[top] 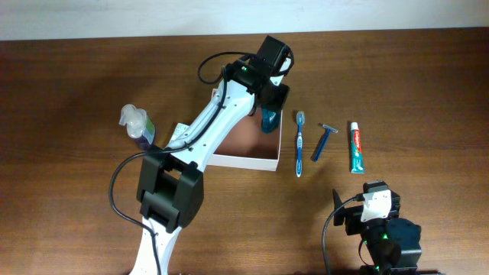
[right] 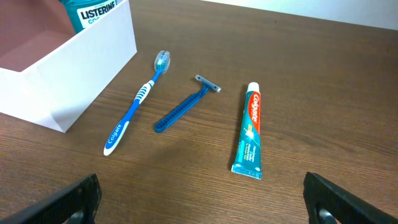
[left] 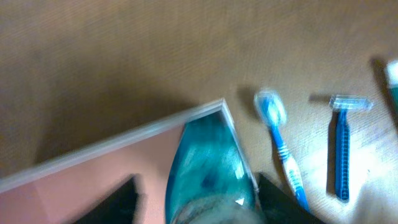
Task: Pack container
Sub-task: 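Carry the mouthwash bottle into the white box and release it, then move the left gripper back and grasp the purple soap bottle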
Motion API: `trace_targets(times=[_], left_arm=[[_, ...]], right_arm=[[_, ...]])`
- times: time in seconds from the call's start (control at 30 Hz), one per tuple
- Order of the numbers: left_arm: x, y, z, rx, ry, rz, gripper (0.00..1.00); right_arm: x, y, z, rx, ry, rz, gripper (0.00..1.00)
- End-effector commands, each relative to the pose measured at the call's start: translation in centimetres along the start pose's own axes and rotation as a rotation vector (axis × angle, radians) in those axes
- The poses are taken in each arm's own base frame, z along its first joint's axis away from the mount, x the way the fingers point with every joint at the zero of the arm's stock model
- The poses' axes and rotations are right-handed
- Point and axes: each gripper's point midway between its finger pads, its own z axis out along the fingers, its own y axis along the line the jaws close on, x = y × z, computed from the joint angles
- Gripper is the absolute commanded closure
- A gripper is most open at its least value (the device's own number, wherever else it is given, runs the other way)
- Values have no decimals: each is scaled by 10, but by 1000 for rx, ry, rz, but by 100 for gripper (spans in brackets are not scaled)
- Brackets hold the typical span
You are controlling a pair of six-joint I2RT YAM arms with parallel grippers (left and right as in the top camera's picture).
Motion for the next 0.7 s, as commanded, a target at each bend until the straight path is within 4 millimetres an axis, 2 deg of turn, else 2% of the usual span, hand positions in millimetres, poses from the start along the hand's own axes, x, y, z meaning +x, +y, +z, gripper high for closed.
trace_targets(times=[0.0, 0.17, 0.37, 0.4, 0.43, 0.53, 0.67], left_arm=[[-8, 7, -28, -9, -11, -17, 20], [-9, 20, -63, -23, 1, -39, 19], [-11, 49, -133, -90, -23, -28, 18], [-10, 54, -140, -105, -23, -22, 19], [-3, 69, -155, -161, -13, -33, 18], [20, 107, -178, -299, 50, -78, 19], [56, 155, -196, -443, 165, -224, 19]], right_arm=[[-1, -1, 0, 3, -6, 14, 1], [-1, -1, 0, 3, -6, 14, 1], [-1, -1, 0, 3, -6, 14, 1], [-1, -1, 0, 3, -6, 14, 1], [-1, -1, 0, 3, -6, 14, 1], [-1, -1, 0, 3, -6, 14, 1], [-1, -1, 0, 3, -6, 14, 1]])
